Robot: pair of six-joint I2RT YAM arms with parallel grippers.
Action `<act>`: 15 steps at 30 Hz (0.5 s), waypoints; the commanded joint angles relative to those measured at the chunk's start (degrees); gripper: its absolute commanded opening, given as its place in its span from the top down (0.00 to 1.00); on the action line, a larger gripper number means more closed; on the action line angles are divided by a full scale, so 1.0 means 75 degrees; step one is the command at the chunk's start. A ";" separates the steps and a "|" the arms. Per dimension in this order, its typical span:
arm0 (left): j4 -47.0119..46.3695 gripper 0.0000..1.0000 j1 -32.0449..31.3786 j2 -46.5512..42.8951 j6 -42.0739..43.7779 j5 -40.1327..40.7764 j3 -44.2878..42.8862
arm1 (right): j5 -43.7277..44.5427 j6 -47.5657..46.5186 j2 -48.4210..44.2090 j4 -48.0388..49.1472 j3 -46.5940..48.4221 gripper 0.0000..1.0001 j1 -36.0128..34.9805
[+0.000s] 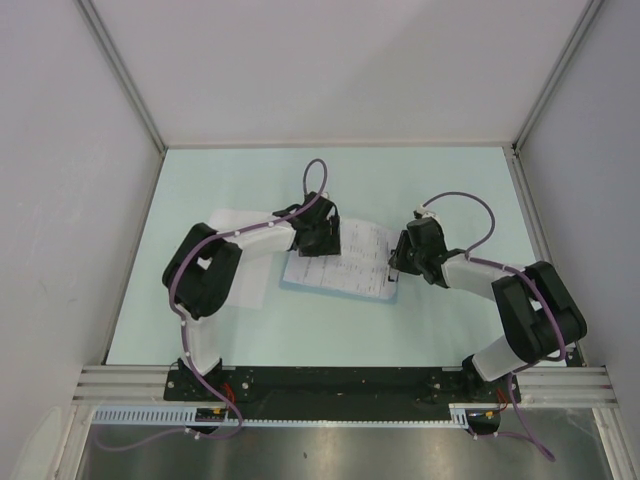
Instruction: Put the files into the folder
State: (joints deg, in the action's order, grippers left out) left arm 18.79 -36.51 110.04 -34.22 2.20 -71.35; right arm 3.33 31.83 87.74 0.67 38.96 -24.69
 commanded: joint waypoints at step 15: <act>0.0214 0.27 0.0075 -0.0643 0.0261 -0.0009 0.0667 | -0.1124 -0.0272 -0.0249 0.0194 -0.0333 1.00 0.0292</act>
State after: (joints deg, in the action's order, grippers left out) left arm 15.86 -35.92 107.85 -34.50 3.90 -67.88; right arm -2.46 32.10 87.70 5.50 36.40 -22.02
